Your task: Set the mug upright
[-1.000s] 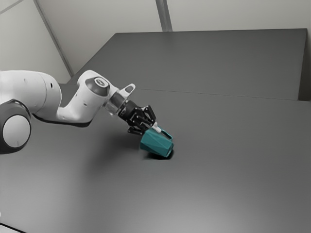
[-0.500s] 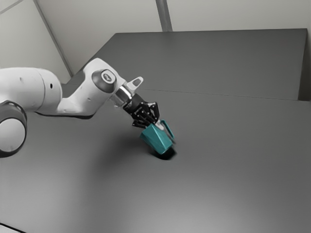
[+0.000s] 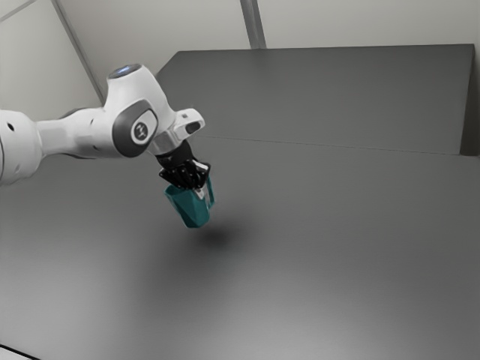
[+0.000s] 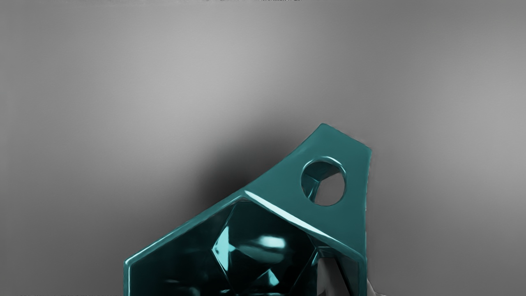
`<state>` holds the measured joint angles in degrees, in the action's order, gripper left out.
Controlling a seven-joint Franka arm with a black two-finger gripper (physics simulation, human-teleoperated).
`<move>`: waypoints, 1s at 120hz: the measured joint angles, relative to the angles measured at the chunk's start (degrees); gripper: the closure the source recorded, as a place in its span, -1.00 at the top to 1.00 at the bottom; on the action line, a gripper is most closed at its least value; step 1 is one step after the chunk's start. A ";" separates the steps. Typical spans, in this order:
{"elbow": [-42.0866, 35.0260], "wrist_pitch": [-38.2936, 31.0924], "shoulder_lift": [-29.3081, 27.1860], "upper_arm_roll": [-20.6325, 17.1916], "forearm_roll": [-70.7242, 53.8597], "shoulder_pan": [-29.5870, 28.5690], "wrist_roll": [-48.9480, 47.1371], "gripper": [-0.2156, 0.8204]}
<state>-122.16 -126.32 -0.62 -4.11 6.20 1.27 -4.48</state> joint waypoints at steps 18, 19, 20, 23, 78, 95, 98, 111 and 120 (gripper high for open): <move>-3.81 -4.58 -2.87 -0.02 -5.63 0.39 -1.52 -0.93; -3.99 -4.76 -2.99 -0.02 -5.82 0.39 -1.59 -0.93; -4.18 -4.93 -3.12 -0.01 -5.99 0.40 -1.66 -0.93; -4.75 -5.42 -3.50 0.00 -6.44 0.37 -1.87 -0.93; -11.92 -8.14 -7.31 -0.02 -8.39 -0.06 -5.01 -0.93; -11.80 -8.59 -4.91 0.05 -8.38 -0.21 -5.68 -0.93; -11.77 -8.67 -4.55 0.06 -8.38 -0.25 -5.79 -0.93; -11.73 -9.09 -3.12 0.06 -8.37 -0.39 -6.19 -0.93; -11.72 -9.41 -2.40 0.06 -8.40 -0.50 -6.42 -0.93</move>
<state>-133.88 -135.73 -3.02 -4.05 -2.20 0.77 -10.90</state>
